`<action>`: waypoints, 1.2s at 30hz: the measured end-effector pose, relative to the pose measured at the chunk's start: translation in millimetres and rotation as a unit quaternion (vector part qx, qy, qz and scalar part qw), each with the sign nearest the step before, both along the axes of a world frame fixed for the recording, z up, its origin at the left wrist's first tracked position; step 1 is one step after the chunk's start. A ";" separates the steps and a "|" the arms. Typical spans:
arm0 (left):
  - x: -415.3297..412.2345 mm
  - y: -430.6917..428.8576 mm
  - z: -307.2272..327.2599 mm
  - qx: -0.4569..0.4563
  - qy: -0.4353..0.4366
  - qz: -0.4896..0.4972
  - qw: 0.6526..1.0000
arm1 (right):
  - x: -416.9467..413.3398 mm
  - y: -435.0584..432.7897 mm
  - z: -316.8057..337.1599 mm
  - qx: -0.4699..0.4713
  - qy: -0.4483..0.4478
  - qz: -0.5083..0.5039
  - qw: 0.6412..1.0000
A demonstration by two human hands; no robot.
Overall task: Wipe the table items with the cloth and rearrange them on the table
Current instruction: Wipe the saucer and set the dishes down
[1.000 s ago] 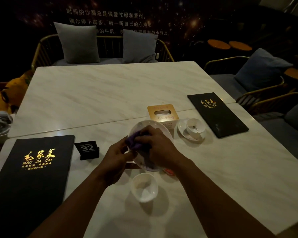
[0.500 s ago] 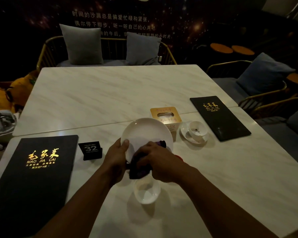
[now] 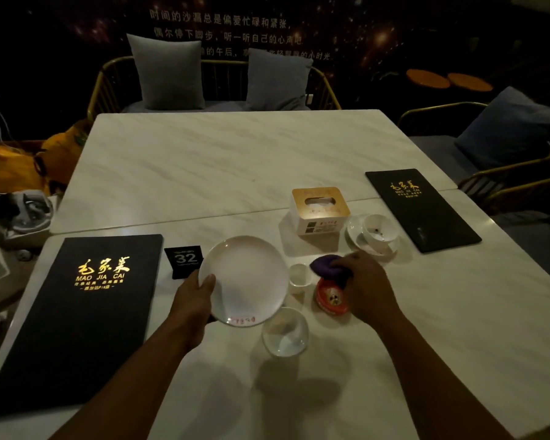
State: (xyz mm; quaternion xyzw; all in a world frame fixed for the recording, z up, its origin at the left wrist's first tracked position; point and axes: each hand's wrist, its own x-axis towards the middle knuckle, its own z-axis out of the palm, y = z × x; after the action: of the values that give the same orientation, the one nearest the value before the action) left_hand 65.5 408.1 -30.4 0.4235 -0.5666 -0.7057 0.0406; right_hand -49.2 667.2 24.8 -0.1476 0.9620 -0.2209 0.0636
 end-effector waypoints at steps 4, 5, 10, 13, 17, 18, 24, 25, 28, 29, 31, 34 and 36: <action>30.8 -15.4 -36.1 -0.030 -0.076 0.015 0.996 | 28.7 17.1 -19.3 -0.232 -0.171 -0.282 0.915; 37.2 -17.9 -45.9 -0.032 -0.092 0.022 0.995 | 34.0 22.0 -27.2 -0.249 -0.188 -0.306 0.899; 54.6 -21.6 -81.8 -0.050 -0.155 0.030 0.986 | 55.4 35.4 -69.4 -0.306 -0.255 -0.397 0.827; 55.5 -21.9 -91.1 -0.054 -0.177 0.025 0.982 | 63.8 37.0 -86.9 -0.318 -0.274 -0.420 0.804; 52.7 -23.3 -102.9 -0.044 -0.194 0.015 0.980 | 69.1 35.1 -97.2 -0.342 -0.286 -0.437 0.781; 51.7 -23.4 -106.1 -0.042 -0.196 0.012 0.980 | 70.3 34.2 -97.1 -0.347 -0.285 -0.439 0.778; 42.6 -22.9 -116.6 -0.061 -0.216 -0.006 0.974 | 65.3 29.8 -93.0 -0.360 -0.278 -0.433 0.778; 42.2 -22.9 -118.4 -0.065 -0.221 -0.008 0.973 | 63.8 29.0 -92.8 -0.364 -0.276 -0.431 0.778; 39.8 -23.9 -123.3 -0.080 -0.237 -0.007 0.968 | 59.4 27.1 -93.0 -0.377 -0.269 -0.427 0.777; 38.3 -24.1 -122.8 -0.093 -0.247 -0.012 0.964 | 57.7 26.8 -93.4 -0.381 -0.269 -0.425 0.776; 33.4 -24.3 -121.2 -0.152 -0.281 -0.045 0.946 | 54.3 26.8 -94.6 -0.388 -0.266 -0.424 0.774; 26.7 -25.9 -117.5 -0.243 -0.315 -0.095 0.912 | 51.5 27.5 -94.5 -0.403 -0.261 -0.424 0.768; 24.0 -29.0 -119.6 -0.271 -0.323 -0.110 0.900 | 49.5 29.8 -94.6 -0.413 -0.258 -0.427 0.762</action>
State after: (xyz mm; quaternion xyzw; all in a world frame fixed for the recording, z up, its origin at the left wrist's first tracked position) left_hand 89.5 379.1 -150.0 0.5361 -0.7606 -0.3494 -0.1096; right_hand 0.3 697.1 -69.8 0.3285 0.6883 -0.6312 0.1412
